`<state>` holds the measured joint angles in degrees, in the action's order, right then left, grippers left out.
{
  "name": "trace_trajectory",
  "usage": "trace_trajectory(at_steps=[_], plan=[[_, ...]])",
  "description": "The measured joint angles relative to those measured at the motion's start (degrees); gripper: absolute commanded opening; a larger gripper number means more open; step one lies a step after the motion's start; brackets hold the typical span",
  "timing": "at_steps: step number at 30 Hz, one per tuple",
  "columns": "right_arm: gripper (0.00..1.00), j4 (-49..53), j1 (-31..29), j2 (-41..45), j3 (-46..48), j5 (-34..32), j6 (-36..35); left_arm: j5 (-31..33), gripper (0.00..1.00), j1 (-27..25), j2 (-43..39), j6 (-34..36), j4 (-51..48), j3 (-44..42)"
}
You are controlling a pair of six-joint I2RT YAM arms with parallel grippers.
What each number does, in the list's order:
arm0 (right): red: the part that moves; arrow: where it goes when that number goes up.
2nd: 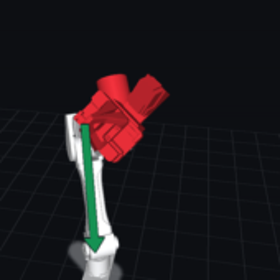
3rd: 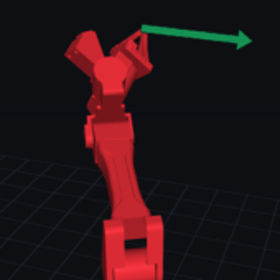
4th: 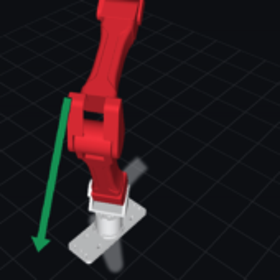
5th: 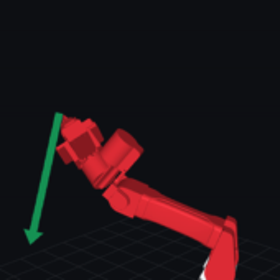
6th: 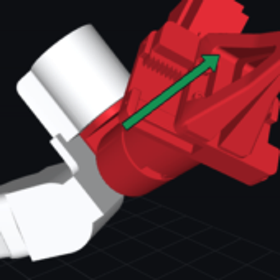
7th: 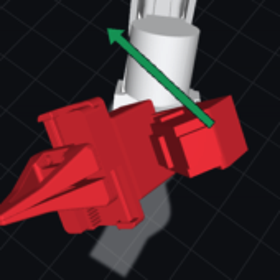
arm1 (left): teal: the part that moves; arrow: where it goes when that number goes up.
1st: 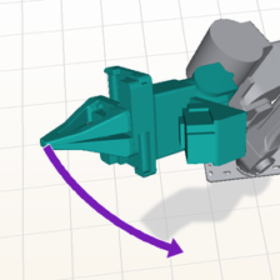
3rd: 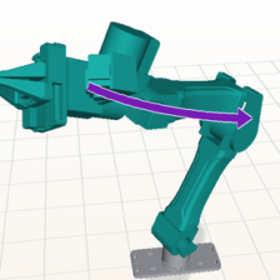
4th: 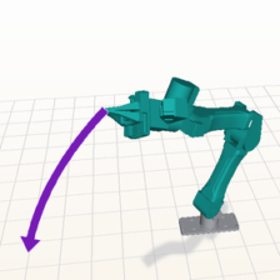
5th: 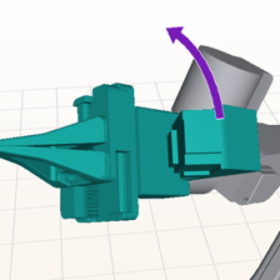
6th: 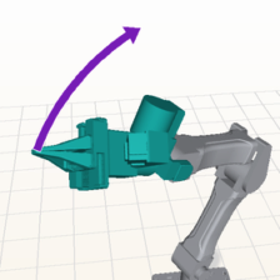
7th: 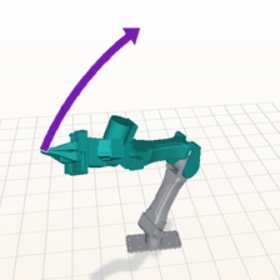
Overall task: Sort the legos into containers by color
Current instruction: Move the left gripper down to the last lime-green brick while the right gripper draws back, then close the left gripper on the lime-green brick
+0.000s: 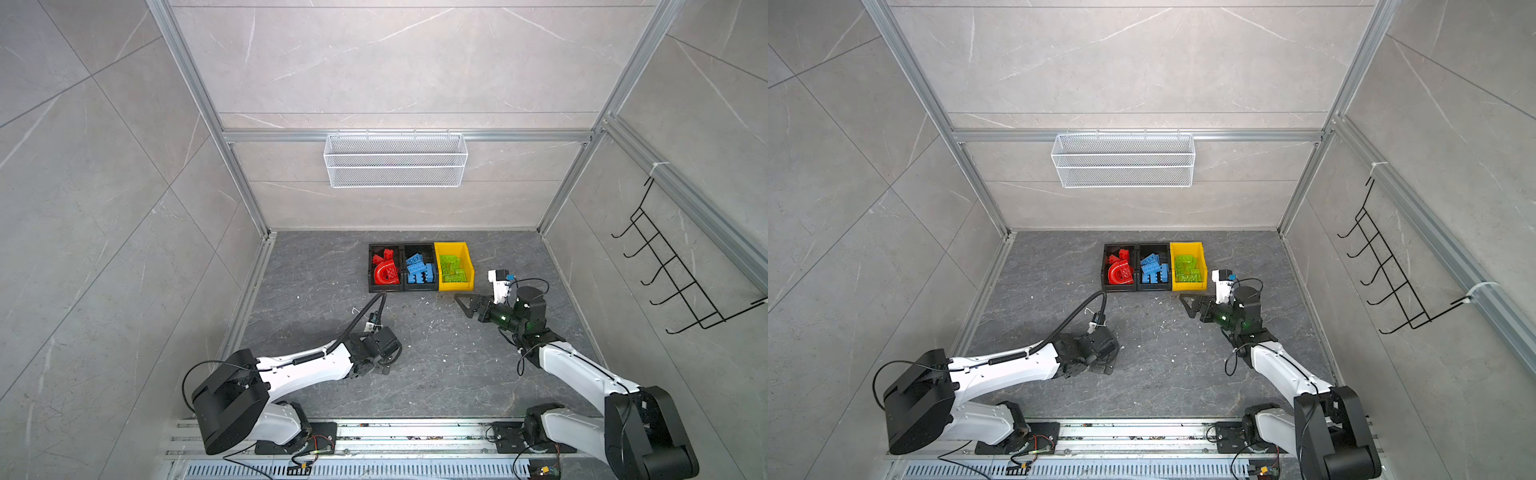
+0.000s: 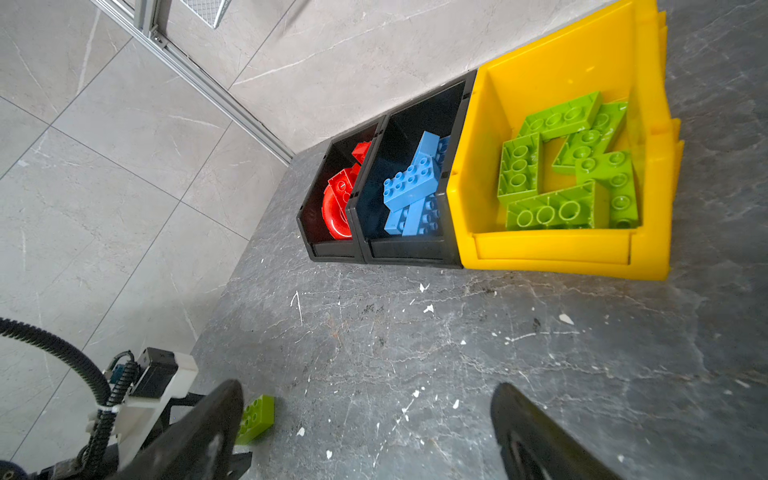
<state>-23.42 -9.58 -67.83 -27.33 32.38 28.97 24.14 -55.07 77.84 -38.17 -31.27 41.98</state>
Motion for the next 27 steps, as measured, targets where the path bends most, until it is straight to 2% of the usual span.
trace_trajectory(at_steps=[5, 15, 17, 23, 27], plan=[[0.95, 0.6, 0.0, 0.0, 0.0, 0.0, 0.0, -4.6, 0.99, 4.1, -1.0, 2.4, 0.7, 0.0], [0.96, 1.3, 0.0, 0.0, -0.1, 0.0, 0.0, -14.5, 0.99, 7.8, -0.9, 7.7, 5.6, -3.5], [0.96, 1.6, 0.0, -0.1, -0.3, 0.0, 0.0, -15.6, 0.99, 7.9, 0.5, 8.5, 6.5, -3.5], [0.98, 3.5, -0.1, 0.3, -0.5, -2.2, -0.2, -20.4, 0.88, 7.2, 3.7, 9.9, 9.1, -2.9], [0.98, 4.6, -0.1, 1.3, -0.5, -3.9, -0.6, -21.1, 0.87, 2.8, 5.5, 9.7, 9.5, -1.0]])
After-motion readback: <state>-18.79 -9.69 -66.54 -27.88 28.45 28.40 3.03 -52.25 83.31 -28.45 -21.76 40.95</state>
